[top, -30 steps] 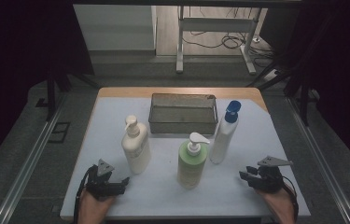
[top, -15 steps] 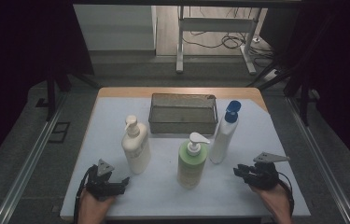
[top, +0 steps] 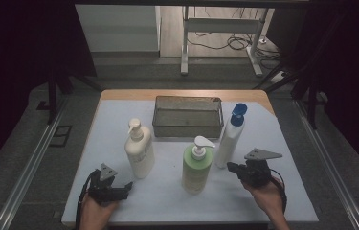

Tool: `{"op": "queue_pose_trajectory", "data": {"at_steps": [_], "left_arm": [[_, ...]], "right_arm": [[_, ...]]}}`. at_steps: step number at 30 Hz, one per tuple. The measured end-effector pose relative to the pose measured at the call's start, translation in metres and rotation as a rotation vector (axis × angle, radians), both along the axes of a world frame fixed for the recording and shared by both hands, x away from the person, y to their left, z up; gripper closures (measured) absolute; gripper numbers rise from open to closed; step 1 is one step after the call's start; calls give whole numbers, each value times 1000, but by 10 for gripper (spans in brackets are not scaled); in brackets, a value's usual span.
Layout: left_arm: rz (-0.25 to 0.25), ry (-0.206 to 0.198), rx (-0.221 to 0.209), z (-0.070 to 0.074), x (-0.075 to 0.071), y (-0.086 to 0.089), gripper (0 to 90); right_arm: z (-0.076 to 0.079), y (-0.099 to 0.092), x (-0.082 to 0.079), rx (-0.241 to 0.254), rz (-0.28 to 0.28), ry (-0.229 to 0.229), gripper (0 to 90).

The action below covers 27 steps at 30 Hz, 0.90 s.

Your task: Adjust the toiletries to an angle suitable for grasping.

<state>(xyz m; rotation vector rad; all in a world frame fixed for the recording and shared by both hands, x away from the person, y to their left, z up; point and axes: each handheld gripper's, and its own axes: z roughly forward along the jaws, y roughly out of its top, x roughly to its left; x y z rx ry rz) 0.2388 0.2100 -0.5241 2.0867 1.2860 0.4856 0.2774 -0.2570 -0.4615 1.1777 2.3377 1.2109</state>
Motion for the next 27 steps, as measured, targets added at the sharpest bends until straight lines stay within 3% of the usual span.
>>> {"op": "queue_pose_trajectory", "data": {"at_steps": [12, 16, 23, 27], "left_arm": [[0, 0, 0, 0, 0, 0, 108], [0, 0, 0, 0, 0, 0, 108], [0, 0, 0, 0, 0, 0, 108], [0, 0, 0, 0, 0, 0, 108]], "right_arm": [[1, 37, 14, -30, -23, -34, 895], [-4, 48, 18, -71, -43, -62, 895], [-13, 54, 22, -128, -85, -83, 895], [-15, 52, 22, -121, -91, -80, 896]]}}
